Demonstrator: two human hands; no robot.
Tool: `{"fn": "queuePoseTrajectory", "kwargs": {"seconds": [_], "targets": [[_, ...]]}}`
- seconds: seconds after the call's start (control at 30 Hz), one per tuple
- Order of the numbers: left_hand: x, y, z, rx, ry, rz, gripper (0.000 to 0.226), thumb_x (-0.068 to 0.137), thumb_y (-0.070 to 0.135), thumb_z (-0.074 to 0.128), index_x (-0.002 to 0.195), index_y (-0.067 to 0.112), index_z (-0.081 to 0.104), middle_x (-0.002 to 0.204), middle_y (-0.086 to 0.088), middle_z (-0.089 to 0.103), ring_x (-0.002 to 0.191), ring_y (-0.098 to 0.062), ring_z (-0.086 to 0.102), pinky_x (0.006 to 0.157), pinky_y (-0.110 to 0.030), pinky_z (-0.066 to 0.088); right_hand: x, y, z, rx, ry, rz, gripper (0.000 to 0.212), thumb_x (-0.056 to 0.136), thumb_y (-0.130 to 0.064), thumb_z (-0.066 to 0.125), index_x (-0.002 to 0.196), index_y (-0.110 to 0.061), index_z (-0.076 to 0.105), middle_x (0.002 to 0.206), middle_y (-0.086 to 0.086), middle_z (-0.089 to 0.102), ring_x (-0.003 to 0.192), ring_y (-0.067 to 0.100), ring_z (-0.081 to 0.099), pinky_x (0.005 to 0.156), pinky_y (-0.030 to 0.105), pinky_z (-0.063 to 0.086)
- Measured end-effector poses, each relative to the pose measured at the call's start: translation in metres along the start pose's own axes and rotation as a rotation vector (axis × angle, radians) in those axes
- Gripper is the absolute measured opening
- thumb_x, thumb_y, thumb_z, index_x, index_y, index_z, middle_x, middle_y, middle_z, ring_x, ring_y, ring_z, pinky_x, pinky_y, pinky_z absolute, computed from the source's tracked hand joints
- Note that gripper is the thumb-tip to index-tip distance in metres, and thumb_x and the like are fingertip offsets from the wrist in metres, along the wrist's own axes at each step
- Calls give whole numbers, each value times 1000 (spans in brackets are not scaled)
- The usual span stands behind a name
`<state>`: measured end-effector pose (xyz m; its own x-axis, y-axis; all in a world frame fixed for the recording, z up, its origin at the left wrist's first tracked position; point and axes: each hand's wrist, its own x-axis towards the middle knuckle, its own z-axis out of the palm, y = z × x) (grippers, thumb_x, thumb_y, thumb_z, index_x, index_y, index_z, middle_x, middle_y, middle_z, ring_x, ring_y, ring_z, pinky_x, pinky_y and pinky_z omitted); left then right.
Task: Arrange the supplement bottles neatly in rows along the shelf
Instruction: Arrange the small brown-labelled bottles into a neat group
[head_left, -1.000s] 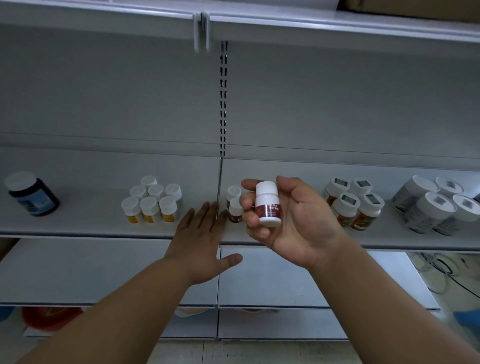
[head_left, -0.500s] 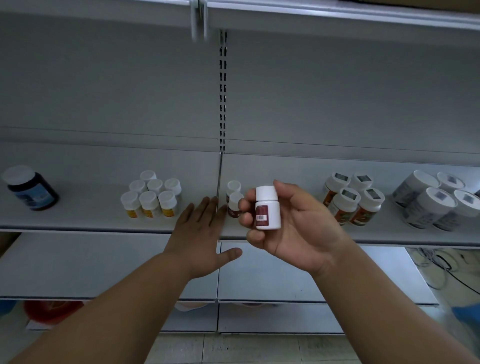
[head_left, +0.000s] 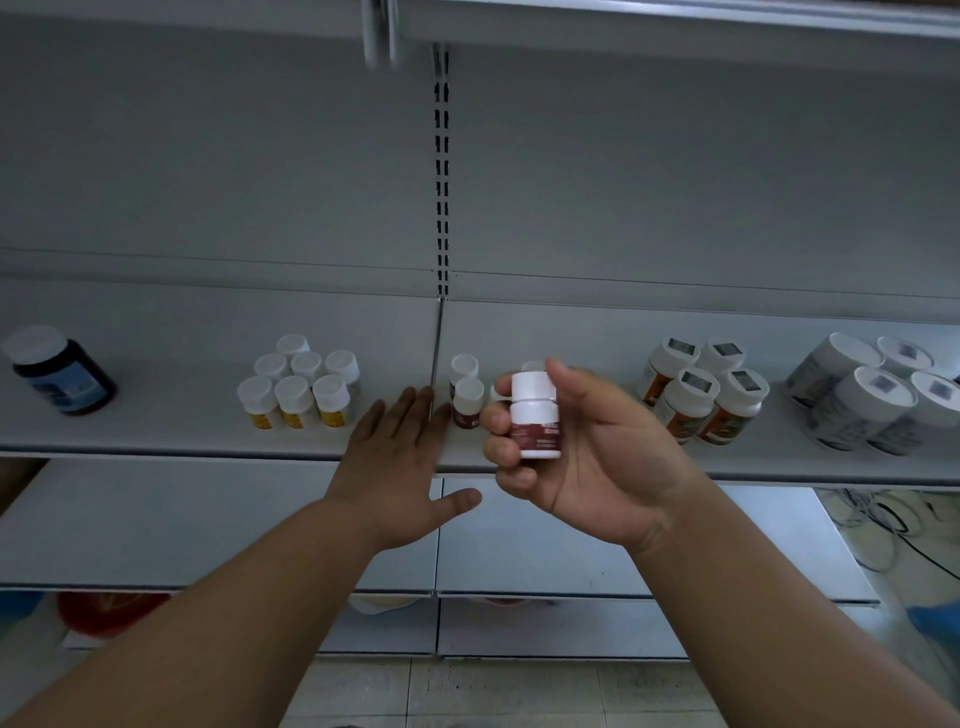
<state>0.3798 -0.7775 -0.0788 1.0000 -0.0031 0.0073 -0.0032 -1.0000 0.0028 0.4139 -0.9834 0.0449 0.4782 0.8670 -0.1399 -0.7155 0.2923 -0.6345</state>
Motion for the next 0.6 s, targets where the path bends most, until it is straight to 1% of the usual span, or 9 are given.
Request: {"fn": "queuePoseTrajectory", "kwargs": {"seconds": [0.07,0.2,0.27,0.33,0.4,0.47,0.5,0.53,0.6], "targets": [[0,0,1,-2,3,1,113,71,93,3,159,23,5,167,-7,4,154,-24,-3,123,-46,-1,-1,0,1,-16,33,7,29,88,-30,53,103,-6,57,88,12,56,74,23,56,61,29,44],[0,0,1,-3,1,-2,112,71,92,0,159,22,2,167,-7,1,153,-24,-5,123,-46,-2,2,3,5,-189,168,-124,35,88,-29,58,110,-2,59,90,14,62,78,24,62,67,32,52],[1,1,1,14,-4,-5,110,75,91,6,159,21,-2,167,-7,-1,153,-24,-6,123,-46,-2,3,5,8,-427,272,-240,33,87,-27,62,111,-5,61,92,13,68,82,19,66,70,29,52],[1,1,1,12,-4,-7,109,76,90,11,158,21,-3,167,-8,0,153,-24,-6,123,-46,-2,0,6,11,-733,352,-362,28,83,-20,67,110,-11,64,97,13,71,85,16,67,72,23,54],[1,1,2,8,3,-3,109,75,90,10,158,20,-2,167,-8,1,153,-25,-5,123,-47,-1,-5,8,9,-1074,375,-517,28,82,-12,73,108,-16,66,100,4,70,88,13,65,78,22,53],[1,1,3,6,10,-1,110,74,90,9,158,20,-1,167,-8,2,153,-25,-4,123,-47,-1,-7,10,3,-1439,368,-717,34,78,-10,78,110,-18,67,107,-5,67,99,4,60,85,15,46],[1,1,2,3,9,-3,110,74,90,9,158,20,-2,167,-8,1,153,-25,-5,123,-47,-2,-7,12,0,-1553,350,-812,36,77,-9,78,111,-16,68,110,-4,65,105,2,57,88,12,43],[1,1,2,-3,6,-6,111,73,90,8,158,20,-2,167,-8,0,153,-25,-5,123,-47,-2,-7,14,-3,-1612,334,-872,37,77,-7,78,112,-14,68,113,-2,64,109,1,55,90,11,41],[1,2,1,-12,9,-7,111,73,90,7,158,19,-3,167,-8,0,153,-24,-6,123,-46,-3,-8,15,-5,-1632,330,-876,36,78,-9,78,113,-13,67,112,-2,64,106,2,56,88,11,41]]}}
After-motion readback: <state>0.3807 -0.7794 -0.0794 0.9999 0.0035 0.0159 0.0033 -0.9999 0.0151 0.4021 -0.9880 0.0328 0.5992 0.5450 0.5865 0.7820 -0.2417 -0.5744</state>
